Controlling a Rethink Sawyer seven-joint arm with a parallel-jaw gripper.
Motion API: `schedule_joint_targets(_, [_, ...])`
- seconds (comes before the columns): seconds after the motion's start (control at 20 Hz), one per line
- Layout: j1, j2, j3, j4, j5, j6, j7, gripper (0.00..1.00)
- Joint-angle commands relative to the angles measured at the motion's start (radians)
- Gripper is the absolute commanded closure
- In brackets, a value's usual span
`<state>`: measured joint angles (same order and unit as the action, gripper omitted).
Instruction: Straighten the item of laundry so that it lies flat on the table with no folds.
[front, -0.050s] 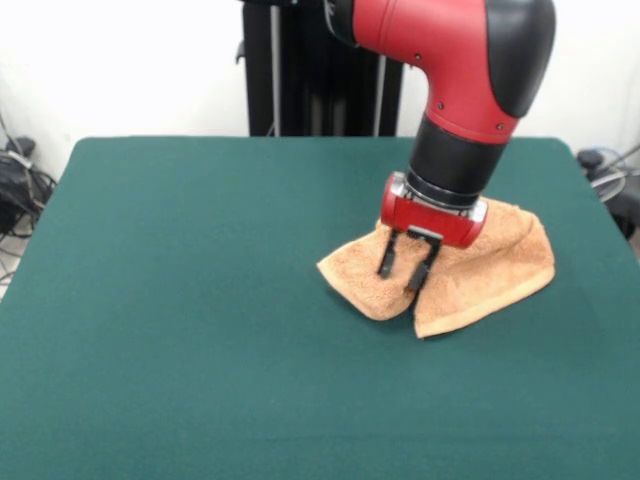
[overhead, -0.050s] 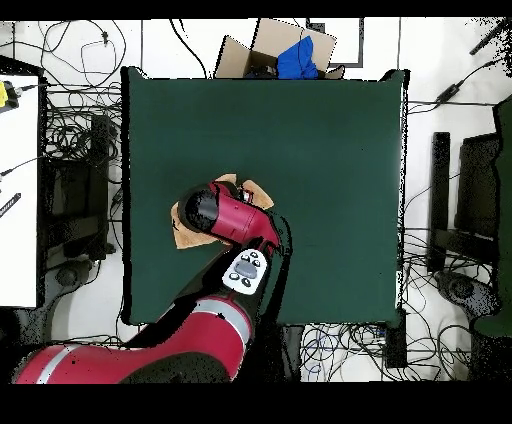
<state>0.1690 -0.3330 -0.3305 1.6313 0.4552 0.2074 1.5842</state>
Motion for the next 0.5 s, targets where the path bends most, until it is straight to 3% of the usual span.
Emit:
schedule_joint_targets(0.05, [-0.021, 0.019, 0.112, 0.068, -0.042, -0.018, 0.174, 1.0])
schedule_joint_targets(0.5, [-0.02, 0.012, 0.113, 0.066, -0.033, -0.008, 0.181, 1.0])
